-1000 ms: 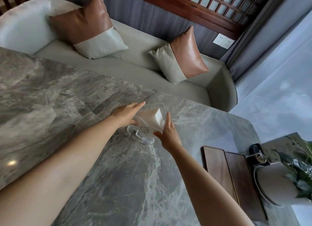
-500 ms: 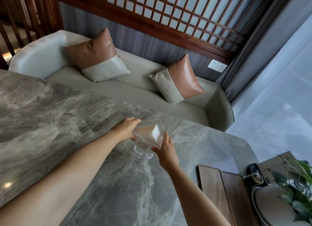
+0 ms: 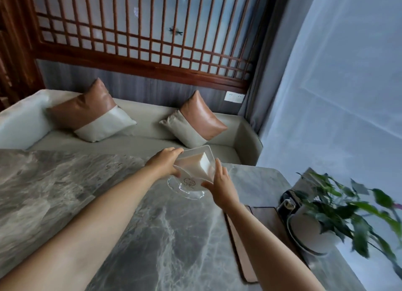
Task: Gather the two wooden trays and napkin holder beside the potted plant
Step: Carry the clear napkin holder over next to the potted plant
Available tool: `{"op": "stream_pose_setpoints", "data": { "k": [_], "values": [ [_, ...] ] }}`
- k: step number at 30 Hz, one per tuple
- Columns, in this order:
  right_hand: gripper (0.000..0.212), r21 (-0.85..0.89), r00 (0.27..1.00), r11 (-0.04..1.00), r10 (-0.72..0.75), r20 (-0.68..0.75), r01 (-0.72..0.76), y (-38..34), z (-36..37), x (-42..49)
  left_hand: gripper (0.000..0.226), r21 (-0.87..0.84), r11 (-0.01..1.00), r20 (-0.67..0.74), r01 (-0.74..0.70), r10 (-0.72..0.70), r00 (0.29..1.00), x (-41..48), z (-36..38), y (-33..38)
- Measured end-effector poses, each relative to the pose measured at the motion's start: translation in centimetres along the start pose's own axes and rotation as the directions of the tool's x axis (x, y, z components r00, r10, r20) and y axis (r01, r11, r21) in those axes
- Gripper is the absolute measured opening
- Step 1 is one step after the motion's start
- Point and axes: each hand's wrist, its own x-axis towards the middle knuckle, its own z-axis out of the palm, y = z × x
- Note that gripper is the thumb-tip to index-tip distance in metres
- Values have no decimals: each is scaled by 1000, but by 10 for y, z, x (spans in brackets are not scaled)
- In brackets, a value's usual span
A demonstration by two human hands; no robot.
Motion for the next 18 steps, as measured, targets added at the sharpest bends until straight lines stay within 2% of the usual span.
{"op": "stream_pose_setpoints", "data": {
  "k": [8, 14, 18],
  "values": [
    [82, -58, 986, 994, 80, -145, -89, 72, -78, -55, 76, -72, 981, 0, -179, 180, 984, -2, 29, 112],
    [83, -45, 949, 972, 215, -229, -231, 147, -123, -113, 69, -82, 947, 84, -309, 316, 945, -6, 79, 206],
    [81, -36, 911, 946, 300, -282, -322, 201, -145, -155, 75, -95, 910, 159, -403, 413, 897, -11, 117, 270]
  ]
}}
